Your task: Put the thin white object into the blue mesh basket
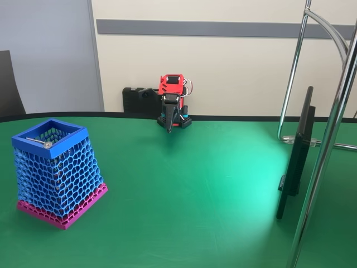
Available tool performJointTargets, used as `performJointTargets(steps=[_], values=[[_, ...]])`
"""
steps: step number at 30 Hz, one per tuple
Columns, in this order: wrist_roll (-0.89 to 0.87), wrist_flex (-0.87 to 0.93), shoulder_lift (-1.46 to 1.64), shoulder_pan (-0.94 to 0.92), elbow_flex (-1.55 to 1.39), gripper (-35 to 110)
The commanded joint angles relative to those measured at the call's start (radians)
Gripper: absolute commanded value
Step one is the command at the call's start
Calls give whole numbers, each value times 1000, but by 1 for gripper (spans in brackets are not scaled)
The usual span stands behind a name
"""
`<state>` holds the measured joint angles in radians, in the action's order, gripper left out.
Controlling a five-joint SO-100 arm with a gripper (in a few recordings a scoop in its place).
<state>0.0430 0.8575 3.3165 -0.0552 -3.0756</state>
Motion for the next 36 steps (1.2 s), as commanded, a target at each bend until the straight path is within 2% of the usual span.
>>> performJointTargets(steps=[1,36], values=[[-2,8,9,8,-8,1],[5,11,9,8,-8,1]])
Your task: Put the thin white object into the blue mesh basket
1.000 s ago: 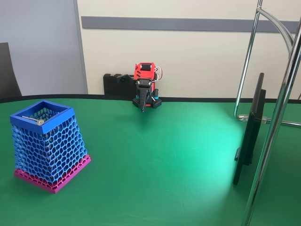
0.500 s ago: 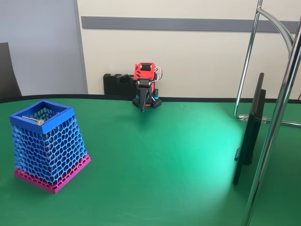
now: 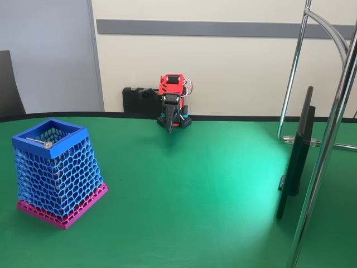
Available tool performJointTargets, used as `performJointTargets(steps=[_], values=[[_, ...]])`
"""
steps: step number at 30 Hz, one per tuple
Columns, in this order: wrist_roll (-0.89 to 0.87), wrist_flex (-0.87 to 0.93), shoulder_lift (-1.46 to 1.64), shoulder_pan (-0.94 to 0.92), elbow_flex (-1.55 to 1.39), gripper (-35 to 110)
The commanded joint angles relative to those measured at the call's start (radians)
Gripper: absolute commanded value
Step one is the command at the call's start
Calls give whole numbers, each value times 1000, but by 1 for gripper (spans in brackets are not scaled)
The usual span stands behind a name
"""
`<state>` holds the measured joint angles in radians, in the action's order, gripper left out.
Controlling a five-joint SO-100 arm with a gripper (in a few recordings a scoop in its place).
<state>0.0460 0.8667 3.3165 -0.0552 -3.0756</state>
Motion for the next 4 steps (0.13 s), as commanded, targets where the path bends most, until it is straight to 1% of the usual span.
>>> performJointTargets(steps=[1,4], values=[[2,2,9,8,-8,1],[2,2,9,8,-8,1]])
